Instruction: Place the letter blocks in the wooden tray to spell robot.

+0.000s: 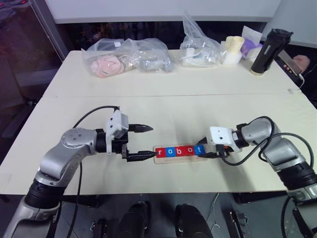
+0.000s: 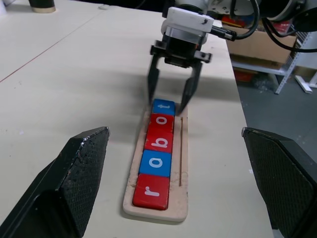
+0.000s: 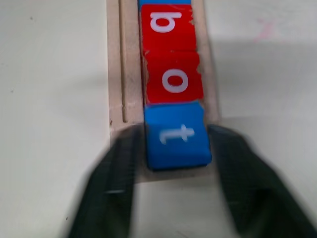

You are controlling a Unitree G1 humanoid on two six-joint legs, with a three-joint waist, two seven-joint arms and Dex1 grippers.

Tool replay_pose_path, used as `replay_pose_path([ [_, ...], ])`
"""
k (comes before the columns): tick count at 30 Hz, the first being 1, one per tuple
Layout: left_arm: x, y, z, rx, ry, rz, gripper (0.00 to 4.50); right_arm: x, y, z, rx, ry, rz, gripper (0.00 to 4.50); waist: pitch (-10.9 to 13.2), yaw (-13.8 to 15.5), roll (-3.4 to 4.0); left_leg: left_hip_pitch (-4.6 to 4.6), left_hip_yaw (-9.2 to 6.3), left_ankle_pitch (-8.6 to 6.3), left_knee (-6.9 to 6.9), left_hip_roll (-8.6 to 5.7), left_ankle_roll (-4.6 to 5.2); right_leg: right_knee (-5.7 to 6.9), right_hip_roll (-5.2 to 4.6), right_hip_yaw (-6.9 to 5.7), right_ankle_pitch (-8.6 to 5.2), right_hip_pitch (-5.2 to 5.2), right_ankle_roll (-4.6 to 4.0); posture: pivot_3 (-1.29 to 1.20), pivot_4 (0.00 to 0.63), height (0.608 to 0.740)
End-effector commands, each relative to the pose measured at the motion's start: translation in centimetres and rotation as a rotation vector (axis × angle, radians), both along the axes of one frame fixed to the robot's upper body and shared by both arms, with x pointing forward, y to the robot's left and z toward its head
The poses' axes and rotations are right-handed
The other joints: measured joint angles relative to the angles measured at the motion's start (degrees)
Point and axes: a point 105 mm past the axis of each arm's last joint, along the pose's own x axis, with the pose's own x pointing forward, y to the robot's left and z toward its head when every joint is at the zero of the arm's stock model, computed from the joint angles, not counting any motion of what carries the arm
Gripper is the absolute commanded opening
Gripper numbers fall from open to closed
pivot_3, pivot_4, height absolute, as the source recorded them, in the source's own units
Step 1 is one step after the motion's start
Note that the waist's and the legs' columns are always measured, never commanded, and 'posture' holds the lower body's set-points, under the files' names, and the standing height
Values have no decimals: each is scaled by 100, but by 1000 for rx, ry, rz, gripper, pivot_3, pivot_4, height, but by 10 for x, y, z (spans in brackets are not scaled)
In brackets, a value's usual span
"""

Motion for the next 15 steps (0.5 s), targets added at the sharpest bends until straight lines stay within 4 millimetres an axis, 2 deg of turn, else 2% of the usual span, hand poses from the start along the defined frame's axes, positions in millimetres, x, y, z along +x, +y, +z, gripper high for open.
replay_pose_path([
  [1,-2,0,10,-13,-42,-4,4500,2,4,8,-2,-29,21,4459,0,1,0,0,0,0,0,0,0,0,0,0,0,0,0,0,150,738],
  [9,-2,0,11,-14,-43,-7,4500,7,2,29,49,-59,-23,4459,0,2,0,0,0,0,0,0,0,0,0,0,0,0,0,0,150,738],
  [12,0,2,7,2,-1,23,4500,6,-7,39,84,-74,-88,4459,0,6,0,-1,0,0,0,0,0,0,0,0,0,-1,0,0,150,738],
  [15,-2,3,7,4,3,22,4500,-3,-17,48,116,-77,-141,4459,0,22,-1,-2,-1,0,0,0,0,-1,-1,0,0,-1,1,0,150,738],
])
